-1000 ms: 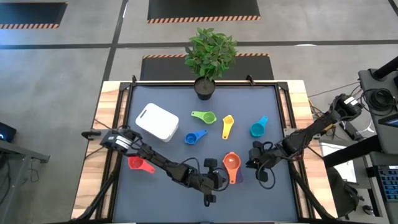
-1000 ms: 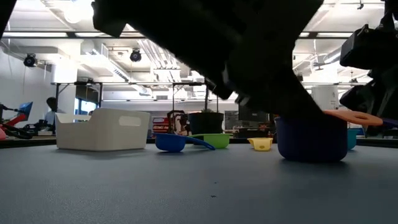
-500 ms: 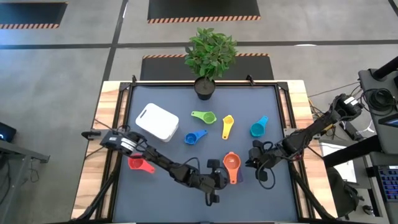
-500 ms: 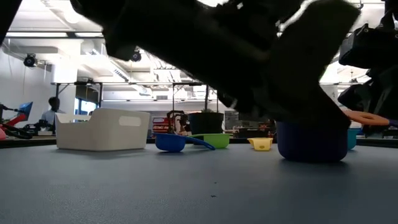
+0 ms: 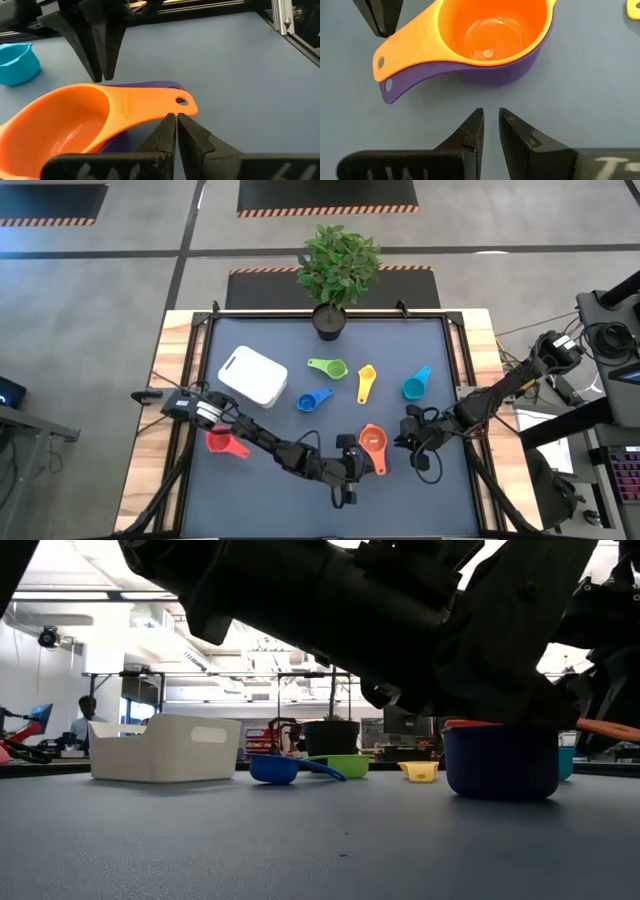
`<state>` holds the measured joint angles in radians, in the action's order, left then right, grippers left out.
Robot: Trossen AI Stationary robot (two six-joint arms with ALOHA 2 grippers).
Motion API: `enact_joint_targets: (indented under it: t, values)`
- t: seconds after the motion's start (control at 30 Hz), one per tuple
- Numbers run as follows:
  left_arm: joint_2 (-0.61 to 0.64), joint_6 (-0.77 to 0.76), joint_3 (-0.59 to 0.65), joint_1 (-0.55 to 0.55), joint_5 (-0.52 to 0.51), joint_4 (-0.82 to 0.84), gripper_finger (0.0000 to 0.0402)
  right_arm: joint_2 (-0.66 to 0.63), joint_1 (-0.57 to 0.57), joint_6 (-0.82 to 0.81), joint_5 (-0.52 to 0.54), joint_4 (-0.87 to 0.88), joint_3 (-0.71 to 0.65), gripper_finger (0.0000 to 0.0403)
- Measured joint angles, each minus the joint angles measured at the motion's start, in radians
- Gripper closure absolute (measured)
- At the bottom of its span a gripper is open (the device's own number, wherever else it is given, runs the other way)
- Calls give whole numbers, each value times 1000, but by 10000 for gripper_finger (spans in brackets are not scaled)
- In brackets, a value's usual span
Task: Nest measuring cups in basket
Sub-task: Stack the orange measuring cup on top of the violet measuring cup
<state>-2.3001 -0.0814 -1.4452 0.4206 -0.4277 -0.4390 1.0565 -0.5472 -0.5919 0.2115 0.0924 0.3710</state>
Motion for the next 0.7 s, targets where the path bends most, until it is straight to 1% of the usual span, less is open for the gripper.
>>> enact_joint_targets:
  t: [0.4,0.5,0.7]
  values:
    - [-35,-3,-1,-6,-10,-111,402,0,0,0,0,-1,0,355]
    - [-35,-2,-1,-6,-32,-119,402,0,0,0,1,-1,0,355]
    - [-35,13,-1,-3,-36,-121,402,0,0,0,0,-1,0,355]
